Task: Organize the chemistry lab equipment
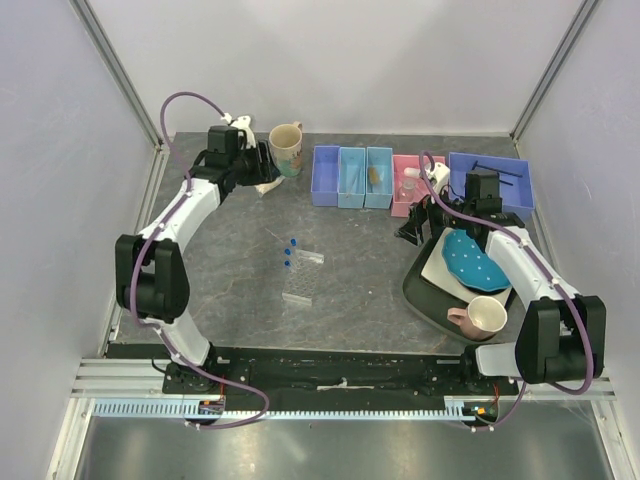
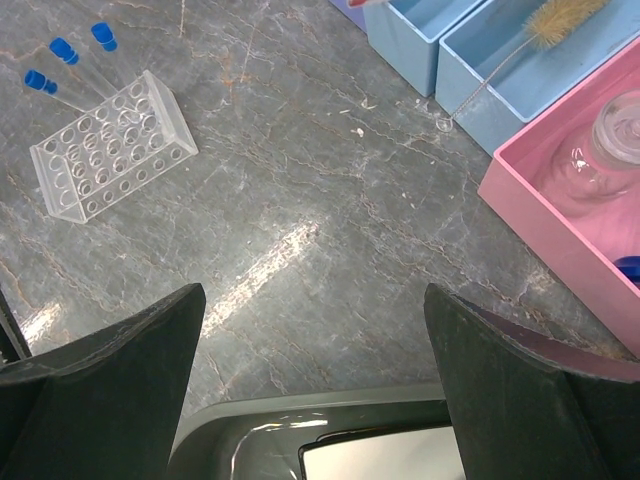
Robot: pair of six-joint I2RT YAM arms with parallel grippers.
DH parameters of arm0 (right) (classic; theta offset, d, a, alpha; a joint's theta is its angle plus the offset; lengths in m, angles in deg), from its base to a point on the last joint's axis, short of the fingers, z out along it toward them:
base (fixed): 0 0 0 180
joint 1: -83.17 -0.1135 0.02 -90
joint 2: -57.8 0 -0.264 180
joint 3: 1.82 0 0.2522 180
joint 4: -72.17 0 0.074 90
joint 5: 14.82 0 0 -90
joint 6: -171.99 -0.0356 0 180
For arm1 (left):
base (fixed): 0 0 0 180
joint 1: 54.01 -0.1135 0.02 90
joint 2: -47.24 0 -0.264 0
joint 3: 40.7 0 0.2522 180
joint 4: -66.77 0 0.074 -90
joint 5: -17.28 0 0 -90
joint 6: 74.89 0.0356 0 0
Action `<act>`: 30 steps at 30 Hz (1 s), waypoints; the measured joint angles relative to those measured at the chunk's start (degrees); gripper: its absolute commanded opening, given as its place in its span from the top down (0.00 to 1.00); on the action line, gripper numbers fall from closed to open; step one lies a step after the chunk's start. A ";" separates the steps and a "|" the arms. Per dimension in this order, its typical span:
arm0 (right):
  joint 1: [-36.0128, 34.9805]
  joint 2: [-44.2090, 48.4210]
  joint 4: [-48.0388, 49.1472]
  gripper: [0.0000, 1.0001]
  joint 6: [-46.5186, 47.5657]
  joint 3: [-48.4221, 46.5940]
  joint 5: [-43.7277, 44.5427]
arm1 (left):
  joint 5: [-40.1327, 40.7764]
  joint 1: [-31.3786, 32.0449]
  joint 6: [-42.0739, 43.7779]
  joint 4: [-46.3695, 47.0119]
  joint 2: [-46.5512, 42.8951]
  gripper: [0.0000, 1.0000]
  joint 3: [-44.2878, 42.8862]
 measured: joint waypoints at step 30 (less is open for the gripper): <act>0.37 -2.78 -1.01 0.02 2.12 0.00 0.96 | 28.94 8.90 41.68 -1.09 29.29 0.60 -14.16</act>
